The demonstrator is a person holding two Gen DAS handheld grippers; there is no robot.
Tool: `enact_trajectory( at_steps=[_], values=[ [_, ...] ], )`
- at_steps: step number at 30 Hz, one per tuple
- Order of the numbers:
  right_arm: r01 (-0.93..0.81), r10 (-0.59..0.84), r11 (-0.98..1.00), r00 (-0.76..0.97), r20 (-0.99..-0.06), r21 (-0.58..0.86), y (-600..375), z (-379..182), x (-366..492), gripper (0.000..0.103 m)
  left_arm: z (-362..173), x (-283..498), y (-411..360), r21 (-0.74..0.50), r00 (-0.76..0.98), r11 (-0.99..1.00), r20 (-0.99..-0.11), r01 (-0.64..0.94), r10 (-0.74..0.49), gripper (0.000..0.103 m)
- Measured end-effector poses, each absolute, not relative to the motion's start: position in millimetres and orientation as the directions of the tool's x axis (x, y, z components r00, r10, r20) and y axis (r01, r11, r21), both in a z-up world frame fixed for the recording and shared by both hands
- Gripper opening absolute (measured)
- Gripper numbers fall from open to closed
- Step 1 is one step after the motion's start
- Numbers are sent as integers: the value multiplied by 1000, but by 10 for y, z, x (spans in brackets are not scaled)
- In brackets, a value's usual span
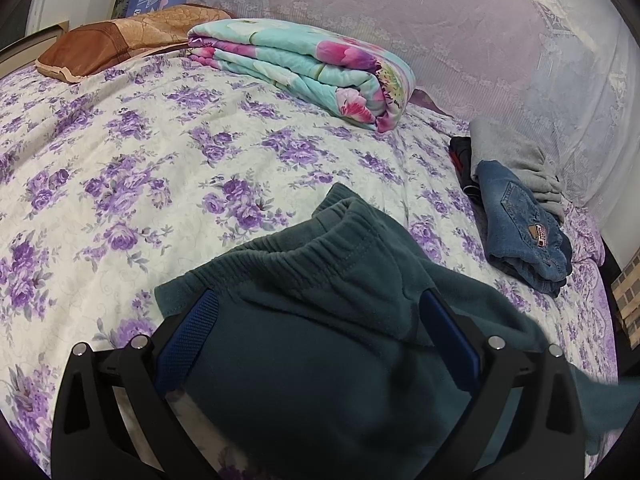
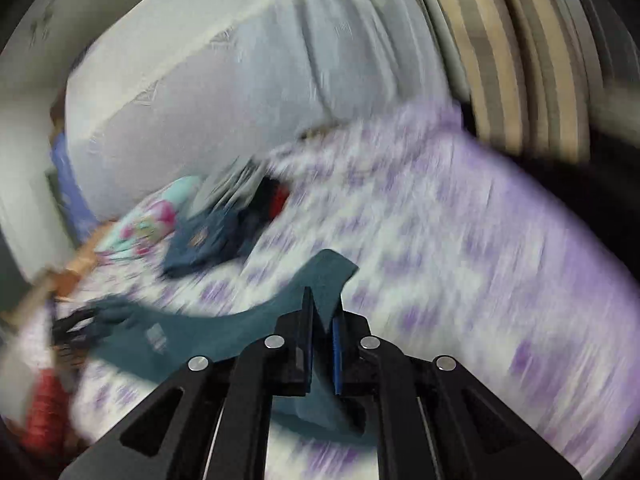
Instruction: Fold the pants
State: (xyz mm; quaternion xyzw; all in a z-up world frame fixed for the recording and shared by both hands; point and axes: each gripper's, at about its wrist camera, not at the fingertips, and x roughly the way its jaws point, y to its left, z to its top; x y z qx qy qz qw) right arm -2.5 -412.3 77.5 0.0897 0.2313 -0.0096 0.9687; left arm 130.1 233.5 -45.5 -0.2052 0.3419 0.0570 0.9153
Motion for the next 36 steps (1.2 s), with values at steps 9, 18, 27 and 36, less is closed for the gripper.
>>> enact_trajectory(
  at_steps=[9, 18, 27, 36],
  values=[
    [276, -126, 945, 803, -583, 176, -4969, 344, 1823, 8, -406, 1335, 2311, -313, 762, 922, -647, -229, -30, 98],
    [305, 113, 797, 773, -624, 521, -5351, -644, 1961, 10, 36, 1654, 2475, -218, 757, 972, -648, -85, -80, 98],
    [301, 138, 782, 769, -624, 546, -5379, -684, 2019, 10, -309, 2530, 2258, -232, 513, 971, -829, 50, -224, 56],
    [292, 138, 784, 778, -613, 548, -5425, -669, 2009, 12, -112, 2274, 2244, -229, 634, 969, -736, 97, -237, 16]
  ],
)
